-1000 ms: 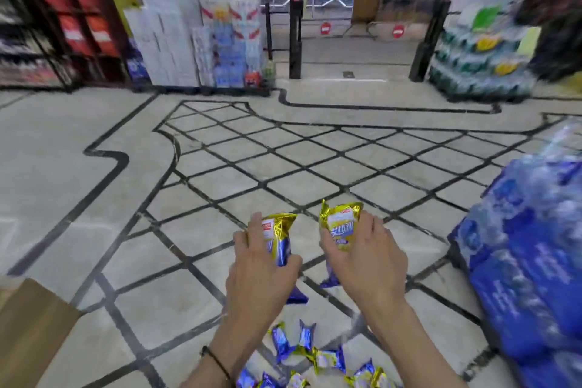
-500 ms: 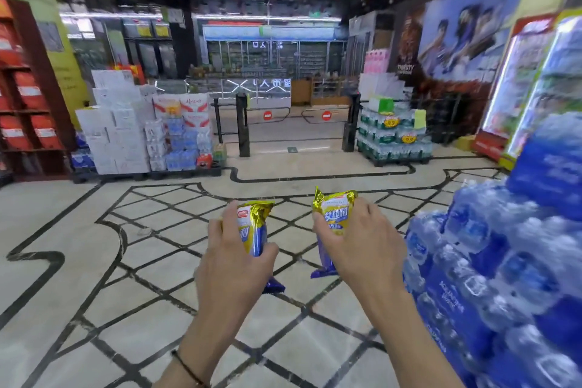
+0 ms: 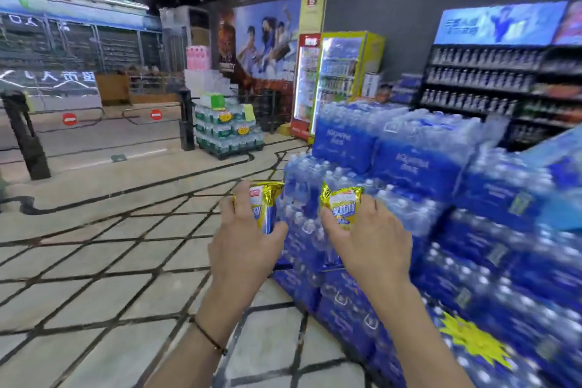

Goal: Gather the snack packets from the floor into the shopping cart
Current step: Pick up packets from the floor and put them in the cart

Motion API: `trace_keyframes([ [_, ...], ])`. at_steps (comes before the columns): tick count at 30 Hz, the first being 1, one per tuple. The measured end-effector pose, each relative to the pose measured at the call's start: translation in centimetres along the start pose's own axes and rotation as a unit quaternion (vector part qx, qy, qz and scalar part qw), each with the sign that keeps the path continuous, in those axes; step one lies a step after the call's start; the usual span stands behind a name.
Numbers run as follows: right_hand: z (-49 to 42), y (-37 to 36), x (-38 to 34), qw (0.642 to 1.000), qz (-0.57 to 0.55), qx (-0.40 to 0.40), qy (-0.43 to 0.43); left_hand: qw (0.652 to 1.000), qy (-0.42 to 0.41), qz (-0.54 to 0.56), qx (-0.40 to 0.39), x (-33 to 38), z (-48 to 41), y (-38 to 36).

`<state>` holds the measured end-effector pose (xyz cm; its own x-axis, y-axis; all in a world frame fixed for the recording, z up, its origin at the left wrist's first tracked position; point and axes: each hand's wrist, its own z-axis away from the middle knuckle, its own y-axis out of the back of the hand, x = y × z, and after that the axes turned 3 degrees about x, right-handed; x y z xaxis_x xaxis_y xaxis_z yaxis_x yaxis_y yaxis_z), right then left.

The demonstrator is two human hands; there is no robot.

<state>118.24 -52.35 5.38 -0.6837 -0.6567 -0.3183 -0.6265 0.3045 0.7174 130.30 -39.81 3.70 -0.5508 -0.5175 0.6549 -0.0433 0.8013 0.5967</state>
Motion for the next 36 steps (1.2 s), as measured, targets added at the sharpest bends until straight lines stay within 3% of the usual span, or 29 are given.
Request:
trace_keyframes([
  [5,4.7,6.1,8.7,0.991,0.081,0.009,-0.102,0.988,-0.085,0.055,-0.115,5.9,6.0,-3.8],
  [11,11.8,15.5,20.4,0.956,0.177,0.043,-0.228,0.943,-0.187,0.101,-0.256,14.8,16.0,-8.2],
  [26,38.2,42.3,46.6,0.799,0.343,0.088,-0.487,0.772,-0.386,0.191,-0.468,39.1,56.7,-11.6],
  [36,50.6,51.5,59.0,0.722,0.351,0.082,-0.590,0.673,-0.449,0.217,-0.547,48.9,76.9,-12.9],
])
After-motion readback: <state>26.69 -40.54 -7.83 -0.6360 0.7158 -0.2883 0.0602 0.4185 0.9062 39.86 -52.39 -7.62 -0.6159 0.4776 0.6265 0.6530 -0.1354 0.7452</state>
